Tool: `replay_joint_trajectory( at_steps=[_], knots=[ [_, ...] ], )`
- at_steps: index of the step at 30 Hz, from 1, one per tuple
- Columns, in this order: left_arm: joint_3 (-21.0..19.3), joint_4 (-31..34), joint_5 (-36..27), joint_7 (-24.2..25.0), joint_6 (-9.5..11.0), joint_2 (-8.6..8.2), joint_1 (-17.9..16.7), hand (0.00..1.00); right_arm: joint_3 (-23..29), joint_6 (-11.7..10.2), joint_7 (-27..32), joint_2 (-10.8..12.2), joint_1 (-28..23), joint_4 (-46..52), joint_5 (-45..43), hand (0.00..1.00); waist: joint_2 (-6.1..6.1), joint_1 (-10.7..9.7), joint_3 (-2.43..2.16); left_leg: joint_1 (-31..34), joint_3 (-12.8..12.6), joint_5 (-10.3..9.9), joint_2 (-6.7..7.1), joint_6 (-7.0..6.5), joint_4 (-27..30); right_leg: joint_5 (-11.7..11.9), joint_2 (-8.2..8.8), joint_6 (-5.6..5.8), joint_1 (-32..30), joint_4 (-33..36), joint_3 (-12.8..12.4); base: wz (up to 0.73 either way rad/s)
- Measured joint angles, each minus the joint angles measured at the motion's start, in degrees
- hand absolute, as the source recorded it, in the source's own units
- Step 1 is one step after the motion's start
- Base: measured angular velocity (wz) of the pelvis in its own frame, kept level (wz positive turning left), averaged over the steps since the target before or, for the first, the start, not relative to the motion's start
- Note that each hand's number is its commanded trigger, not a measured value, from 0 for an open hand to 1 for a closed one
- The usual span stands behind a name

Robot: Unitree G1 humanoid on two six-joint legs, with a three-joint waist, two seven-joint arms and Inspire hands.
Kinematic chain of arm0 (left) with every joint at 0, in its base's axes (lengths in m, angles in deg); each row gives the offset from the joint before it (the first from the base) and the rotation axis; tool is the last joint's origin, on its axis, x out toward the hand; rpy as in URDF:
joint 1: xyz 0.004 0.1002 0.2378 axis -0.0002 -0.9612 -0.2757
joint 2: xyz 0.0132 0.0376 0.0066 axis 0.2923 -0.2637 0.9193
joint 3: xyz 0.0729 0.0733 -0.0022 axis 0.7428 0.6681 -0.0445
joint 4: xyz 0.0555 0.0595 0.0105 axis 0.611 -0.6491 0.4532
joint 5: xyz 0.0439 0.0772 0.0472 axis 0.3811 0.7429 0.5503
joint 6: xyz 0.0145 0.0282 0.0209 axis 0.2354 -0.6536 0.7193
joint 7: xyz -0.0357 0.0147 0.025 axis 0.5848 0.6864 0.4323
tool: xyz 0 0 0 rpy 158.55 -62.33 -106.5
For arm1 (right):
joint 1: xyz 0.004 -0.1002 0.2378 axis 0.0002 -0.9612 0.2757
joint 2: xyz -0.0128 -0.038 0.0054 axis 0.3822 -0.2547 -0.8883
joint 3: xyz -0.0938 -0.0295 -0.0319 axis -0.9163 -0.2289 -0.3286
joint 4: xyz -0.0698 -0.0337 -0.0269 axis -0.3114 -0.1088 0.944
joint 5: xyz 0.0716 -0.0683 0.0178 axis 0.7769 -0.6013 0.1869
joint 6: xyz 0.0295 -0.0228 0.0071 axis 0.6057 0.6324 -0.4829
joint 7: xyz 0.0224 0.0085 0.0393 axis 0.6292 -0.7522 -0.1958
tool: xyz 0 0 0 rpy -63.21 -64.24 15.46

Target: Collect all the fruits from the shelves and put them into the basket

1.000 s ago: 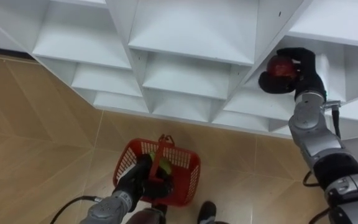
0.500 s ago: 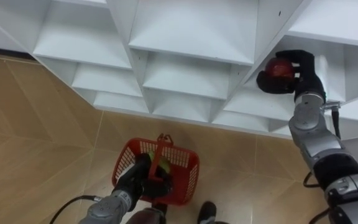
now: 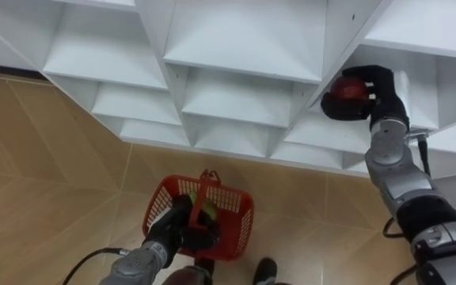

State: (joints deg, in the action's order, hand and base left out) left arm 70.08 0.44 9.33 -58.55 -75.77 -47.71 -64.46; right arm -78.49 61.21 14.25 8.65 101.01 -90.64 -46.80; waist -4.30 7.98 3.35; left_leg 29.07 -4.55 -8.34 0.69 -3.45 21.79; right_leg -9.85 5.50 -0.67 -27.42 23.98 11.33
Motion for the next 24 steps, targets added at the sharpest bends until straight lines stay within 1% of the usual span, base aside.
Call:
replay_joint_trajectory(
  at_steps=[5,6,8,9,12,13,15,17,19,20,24],
  knots=[
    [-0.2,0.0,-0.1,0.0,0.0,0.16,0.2,1.00,-0.9,0.0,-0.6,0.0,-2.4,3.1,0.2,1.00,0.48,-0.1,-0.13,-1.7,0.0,0.0,-0.03,0.02,-0.3,0.0,-0.13,0.00,1.7,-0.4,-0.1,0.00],
    [-0.5,0.0,-0.1,0.0,0.0,-0.07,0.3,1.00,-1.2,0.0,-0.6,0.0,-3.2,3.9,0.3,1.00,0.71,-0.1,-0.20,-2.1,0.0,0.0,-0.05,0.03,-0.3,0.0,-0.16,0.00,2.1,-0.4,-0.1,0.00],
    [-0.6,0.0,-0.1,-0.1,0.0,-0.34,0.4,1.00,-1.2,0.0,-0.7,0.1,-3.9,5.0,0.5,1.00,1.19,-0.2,-0.20,-2.8,0.0,0.0,-0.05,0.03,-0.4,0.0,-0.16,0.00,2.7,-0.4,-0.1,0.00],
    [-0.6,0.0,-0.1,-0.1,0.0,-0.56,0.4,1.00,-1.3,0.0,-0.8,0.2,-4.2,5.4,1.1,1.00,1.62,-0.4,-0.43,-3.0,0.0,0.0,-0.06,0.03,-0.4,0.0,-0.17,-0.02,2.9,-0.5,-0.1,0.00],
    [-0.7,0.0,-0.1,-0.1,0.0,-1.11,0.3,1.00,-1.3,-0.1,-2.1,0.3,-5.7,7.3,3.4,1.00,2.36,-0.8,-0.73,-4.3,-0.2,0.1,-0.08,0.11,-1.0,0.0,-0.26,-0.06,4.0,-0.8,-0.3,-0.04],
    [-0.8,0.0,-0.1,-0.5,0.0,-1.09,0.3,1.00,-1.3,-0.1,-2.8,1.0,-5.9,7.6,3.8,1.00,2.43,-1.1,-0.78,-5.0,-0.5,0.1,-0.18,0.18,-1.3,0.1,-0.39,-0.10,4.5,-1.1,-0.4,-0.09],
    [-1.1,0.0,0.0,-1.2,0.0,-1.27,0.5,1.00,-1.7,-0.2,-3.8,1.7,-6.1,8.8,4.4,1.00,2.45,-1.7,-0.79,-5.7,-1.0,0.1,-0.33,0.24,-1.6,0.1,-0.49,-0.18,5.0,-1.2,-0.5,-0.11],
    [-1.8,0.0,0.0,-1.2,0.2,-1.68,0.6,1.00,-1.8,-0.8,-4.7,1.7,-6.6,9.6,4.4,1.00,2.47,-2.0,-0.81,-6.2,-1.4,0.1,-0.38,0.25,-1.8,0.1,-0.52,-0.19,5.3,-1.2,-0.7,-0.07],
    [-2.1,0.0,0.0,-1.1,0.5,-1.60,0.5,1.00,-1.8,-0.8,-5.2,1.7,-7.0,10.0,4.3,1.00,2.47,-2.4,-0.81,-7.1,-1.5,0.2,-0.36,0.27,-2.1,0.1,-0.52,-0.18,6.1,-1.5,-0.7,0.00],
    [-2.3,0.1,0.0,-1.1,0.6,-1.46,0.3,1.00,-1.7,-0.8,-5.2,1.7,-8.2,11.5,4.3,1.00,2.46,-2.9,-0.85,-7.5,-1.5,0.1,-0.37,0.28,-2.3,0.1,-0.58,-0.18,6.8,-2.0,-0.6,0.03],
    [-3.4,0.1,0.0,-1.1,0.6,-0.97,0.0,1.00,-1.7,-1.9,-7.5,1.6,-12.2,14.2,3.9,1.00,2.33,-3.7,-0.98,-9.0,-1.7,0.1,-0.38,0.28,-2.5,0.1,-0.59,-0.16,8.4,-2.6,-0.5,0.00]
  ],
)
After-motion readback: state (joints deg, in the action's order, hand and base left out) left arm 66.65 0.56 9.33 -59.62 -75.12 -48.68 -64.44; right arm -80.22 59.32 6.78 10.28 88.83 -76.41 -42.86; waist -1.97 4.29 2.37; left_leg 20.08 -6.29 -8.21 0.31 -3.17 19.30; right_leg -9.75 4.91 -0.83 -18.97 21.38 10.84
